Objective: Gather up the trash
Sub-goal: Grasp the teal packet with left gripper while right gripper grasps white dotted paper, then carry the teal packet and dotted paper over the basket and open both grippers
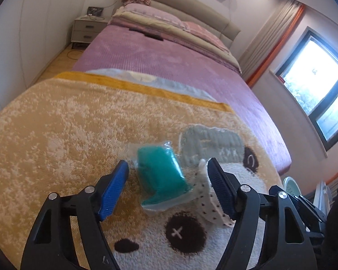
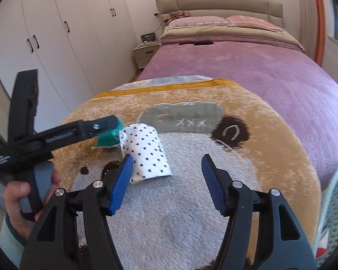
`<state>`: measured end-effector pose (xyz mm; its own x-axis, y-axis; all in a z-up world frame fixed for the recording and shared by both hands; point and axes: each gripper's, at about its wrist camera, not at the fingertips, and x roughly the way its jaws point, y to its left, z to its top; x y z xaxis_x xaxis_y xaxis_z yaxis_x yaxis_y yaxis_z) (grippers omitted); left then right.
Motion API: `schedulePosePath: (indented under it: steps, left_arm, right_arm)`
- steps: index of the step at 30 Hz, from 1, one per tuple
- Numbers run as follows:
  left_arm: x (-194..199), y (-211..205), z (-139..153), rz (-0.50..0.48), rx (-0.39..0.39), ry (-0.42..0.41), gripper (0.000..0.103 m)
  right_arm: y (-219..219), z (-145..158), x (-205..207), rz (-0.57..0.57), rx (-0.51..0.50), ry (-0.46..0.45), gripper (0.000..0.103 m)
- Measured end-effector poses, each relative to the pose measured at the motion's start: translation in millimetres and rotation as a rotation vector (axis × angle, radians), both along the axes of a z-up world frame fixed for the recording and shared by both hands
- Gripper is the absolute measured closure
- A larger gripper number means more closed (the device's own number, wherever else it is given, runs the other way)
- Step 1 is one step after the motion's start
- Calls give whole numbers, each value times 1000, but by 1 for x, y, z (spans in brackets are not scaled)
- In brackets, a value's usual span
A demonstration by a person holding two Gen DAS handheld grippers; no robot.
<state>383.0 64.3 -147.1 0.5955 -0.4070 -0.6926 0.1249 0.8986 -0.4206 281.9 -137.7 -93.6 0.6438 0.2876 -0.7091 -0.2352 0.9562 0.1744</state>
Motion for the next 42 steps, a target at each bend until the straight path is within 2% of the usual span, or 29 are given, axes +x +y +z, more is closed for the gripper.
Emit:
schedulePosePath:
  steps: [6, 13, 17, 19, 27, 34, 42]
  left_arm:
    - [0, -1, -7, 10, 38, -9, 47]
    - [-1, 12, -10, 35, -11, -14, 58]
    - [-1, 12, -10, 45, -12, -14, 62]
    - [-2, 11, -9, 43, -7, -16, 63]
    - [-12, 0, -2, 27, 45, -46, 65]
    - [-24, -9, 6, 10, 51, -64, 65]
    - [-41, -38, 21, -50, 54, -96, 65]
  right_arm:
    - [15, -12, 8, 31, -15, 15, 44]
    - [29, -25, 15, 46, -50, 36, 44]
    - [34, -29, 20, 47, -76, 53, 44]
    - [36, -31, 23, 51, -84, 65, 61]
    - [30, -33, 21, 57, -67, 73, 83]
    - [20, -30, 11, 33, -51, 65, 89]
    - [-11, -16, -10, -23, -18, 52, 90]
